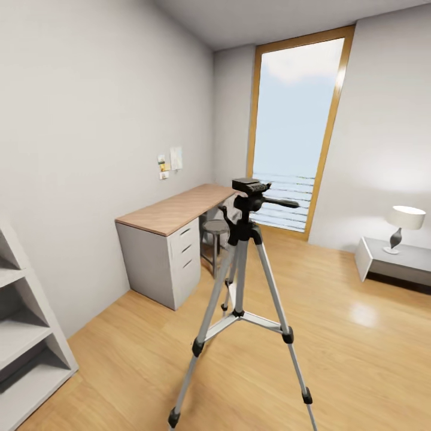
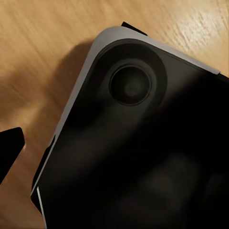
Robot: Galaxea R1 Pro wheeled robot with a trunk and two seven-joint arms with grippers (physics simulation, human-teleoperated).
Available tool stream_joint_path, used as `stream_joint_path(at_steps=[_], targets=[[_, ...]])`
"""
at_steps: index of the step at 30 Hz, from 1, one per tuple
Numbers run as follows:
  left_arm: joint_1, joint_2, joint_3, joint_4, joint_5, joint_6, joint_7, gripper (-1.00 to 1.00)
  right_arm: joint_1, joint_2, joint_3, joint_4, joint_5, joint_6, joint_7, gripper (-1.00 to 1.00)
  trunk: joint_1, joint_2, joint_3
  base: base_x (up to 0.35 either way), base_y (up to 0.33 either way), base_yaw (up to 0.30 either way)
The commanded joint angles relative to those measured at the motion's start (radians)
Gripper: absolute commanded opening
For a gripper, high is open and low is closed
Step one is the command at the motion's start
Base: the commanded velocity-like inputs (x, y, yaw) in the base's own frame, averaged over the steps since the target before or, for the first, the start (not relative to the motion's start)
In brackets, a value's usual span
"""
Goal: Attach the digital camera to the camera tripod in the bedroom.
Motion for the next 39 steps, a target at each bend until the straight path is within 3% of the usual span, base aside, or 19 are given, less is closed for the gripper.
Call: stream_joint_path(at_steps=[1, 9, 39], targets=[[0.001, 0.000, 0.001, -0.002, 0.002, 0.000, 0.001, 1.00, 0.000, 0.000, 0.001, -0.001, 0.009, -0.002, -0.003, 1.00, 0.000, 0.000, -0.001, 0.000, 0.321, 0.000], [0.001, 0.001, 0.002, -0.002, 0.003, 0.000, 0.001, 1.00, 0.000, 0.004, 0.001, -0.001, 0.009, -0.002, -0.003, 1.00, 0.000, 0.000, -0.001, 0.000, 0.187, -0.079], [0.001, 0.001, 0.002, -0.002, 0.003, 0.000, 0.001, 1.00, 0.000, 0.003, 0.001, -0.001, 0.008, 0.000, -0.002, 1.00, 0.000, 0.000, -0.001, 0.000, 0.007, -0.237]])
